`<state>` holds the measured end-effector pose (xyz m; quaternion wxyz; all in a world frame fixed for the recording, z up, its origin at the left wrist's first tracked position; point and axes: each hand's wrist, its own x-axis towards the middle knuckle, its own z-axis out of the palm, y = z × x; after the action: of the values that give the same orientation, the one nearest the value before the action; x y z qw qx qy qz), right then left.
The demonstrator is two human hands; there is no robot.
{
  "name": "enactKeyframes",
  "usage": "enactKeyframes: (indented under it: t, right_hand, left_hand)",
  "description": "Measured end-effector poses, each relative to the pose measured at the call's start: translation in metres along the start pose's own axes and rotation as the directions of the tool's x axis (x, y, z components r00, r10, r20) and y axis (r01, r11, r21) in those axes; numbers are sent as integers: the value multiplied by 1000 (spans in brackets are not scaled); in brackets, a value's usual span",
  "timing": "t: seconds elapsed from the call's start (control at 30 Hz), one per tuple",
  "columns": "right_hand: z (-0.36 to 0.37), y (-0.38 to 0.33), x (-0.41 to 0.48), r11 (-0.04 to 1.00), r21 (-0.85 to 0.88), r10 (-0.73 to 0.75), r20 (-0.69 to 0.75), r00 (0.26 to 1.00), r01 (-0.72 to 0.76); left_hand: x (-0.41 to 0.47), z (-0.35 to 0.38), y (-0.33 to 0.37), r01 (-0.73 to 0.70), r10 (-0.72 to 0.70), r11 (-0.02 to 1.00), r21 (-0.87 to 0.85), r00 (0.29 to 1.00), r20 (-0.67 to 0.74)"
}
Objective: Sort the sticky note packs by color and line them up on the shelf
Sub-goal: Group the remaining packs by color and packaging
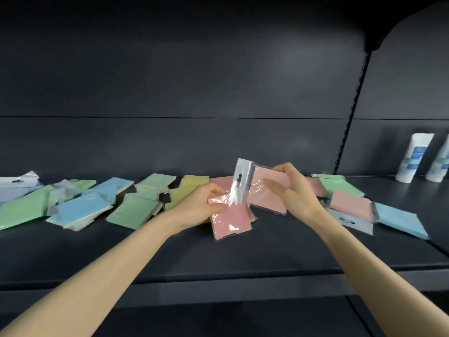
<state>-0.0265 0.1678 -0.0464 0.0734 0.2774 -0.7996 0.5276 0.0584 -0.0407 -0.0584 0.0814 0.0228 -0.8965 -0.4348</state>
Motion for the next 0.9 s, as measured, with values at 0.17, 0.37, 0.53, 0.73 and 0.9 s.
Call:
enactKeyframes:
  t: [0.17,0.37,0.53,0.73,0.9]
  right_hand:
    - [-3,-3,-15,997,-66,44,-22,999,-45]
    - [5,-12,-6,999,-41,32,-1,999,-32]
    - [33,-31,4,991,134,-15,124,992,-1]
    - [89,-61,12,966,256,-113,249,962,47]
    - [148,-88,17,964,246,-183,341,922,100]
  left_hand:
    - [3,9,1,-97,103,982,164,994,-24]
    - [-7,6,-2,-134,163,962,237,981,-105]
    - [-24,-9,2,-152,159,987,56,971,-177]
    - [-53,-48,-22,-110,89,993,-36,926,-367]
    - [-86,-97,-52,-57,2,992,-110,893,-451]
